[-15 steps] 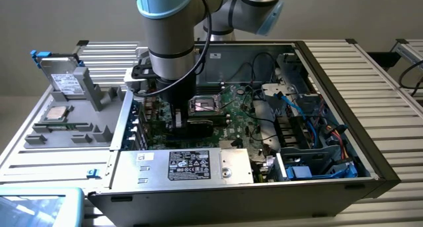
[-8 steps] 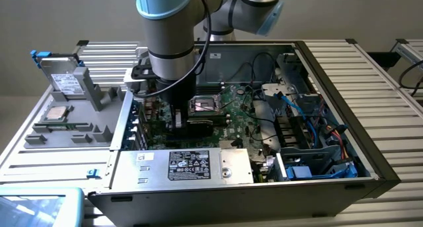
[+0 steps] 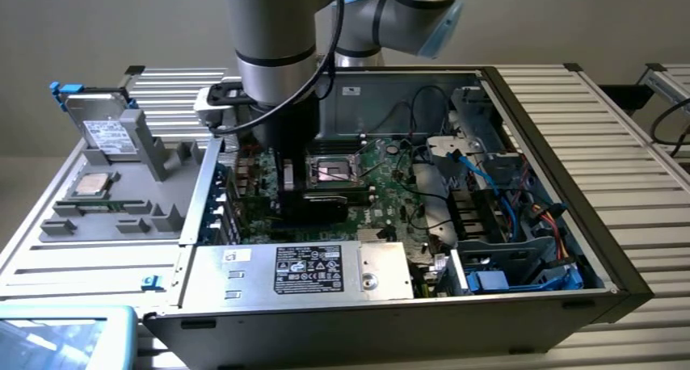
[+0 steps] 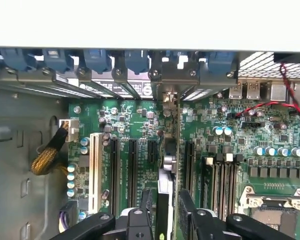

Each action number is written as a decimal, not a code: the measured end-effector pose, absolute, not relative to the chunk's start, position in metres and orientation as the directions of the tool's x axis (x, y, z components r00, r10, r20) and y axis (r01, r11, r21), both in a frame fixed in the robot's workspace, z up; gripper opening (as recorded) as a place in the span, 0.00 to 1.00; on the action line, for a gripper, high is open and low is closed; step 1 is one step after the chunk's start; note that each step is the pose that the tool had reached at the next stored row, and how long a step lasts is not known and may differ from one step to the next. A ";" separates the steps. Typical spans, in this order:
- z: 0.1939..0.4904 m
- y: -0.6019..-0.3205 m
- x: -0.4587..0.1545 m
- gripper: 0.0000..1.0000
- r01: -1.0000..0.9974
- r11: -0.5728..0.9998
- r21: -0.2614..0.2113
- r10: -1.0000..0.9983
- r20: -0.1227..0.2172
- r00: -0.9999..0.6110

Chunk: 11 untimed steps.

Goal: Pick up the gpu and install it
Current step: 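Insert the gpu into the slot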

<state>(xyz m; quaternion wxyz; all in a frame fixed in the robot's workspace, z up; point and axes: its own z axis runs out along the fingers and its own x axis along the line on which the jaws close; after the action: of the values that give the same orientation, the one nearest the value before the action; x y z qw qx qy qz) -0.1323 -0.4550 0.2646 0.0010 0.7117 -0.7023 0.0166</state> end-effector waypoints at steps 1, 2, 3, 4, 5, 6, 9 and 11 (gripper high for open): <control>0.269 -0.455 -0.132 0.36 -1.000 -0.013 -0.022 -1.000 0.025 0.013; 0.274 -0.455 -0.132 0.36 -1.000 -0.013 -0.022 -1.000 0.025 0.013; 0.278 -0.455 -0.132 0.36 -1.000 -0.013 -0.022 -1.000 0.026 0.013; 0.282 -0.455 -0.132 0.36 -1.000 -0.013 -0.021 -1.000 0.026 0.012; 0.286 -0.455 -0.132 0.36 -1.000 -0.013 -0.021 -1.000 0.026 0.012; 0.290 -0.455 -0.132 0.36 -1.000 -0.013 -0.020 -1.000 0.026 0.012; 0.301 -0.455 -0.132 0.36 -1.000 -0.012 -0.018 -1.000 0.026 0.011; 0.305 -0.455 -0.132 0.36 -1.000 -0.011 -0.012 -1.000 0.026 0.010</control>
<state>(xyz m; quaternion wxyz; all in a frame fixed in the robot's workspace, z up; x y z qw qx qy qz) -0.1323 -0.4550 0.3045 0.0049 0.7107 -0.7034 0.0134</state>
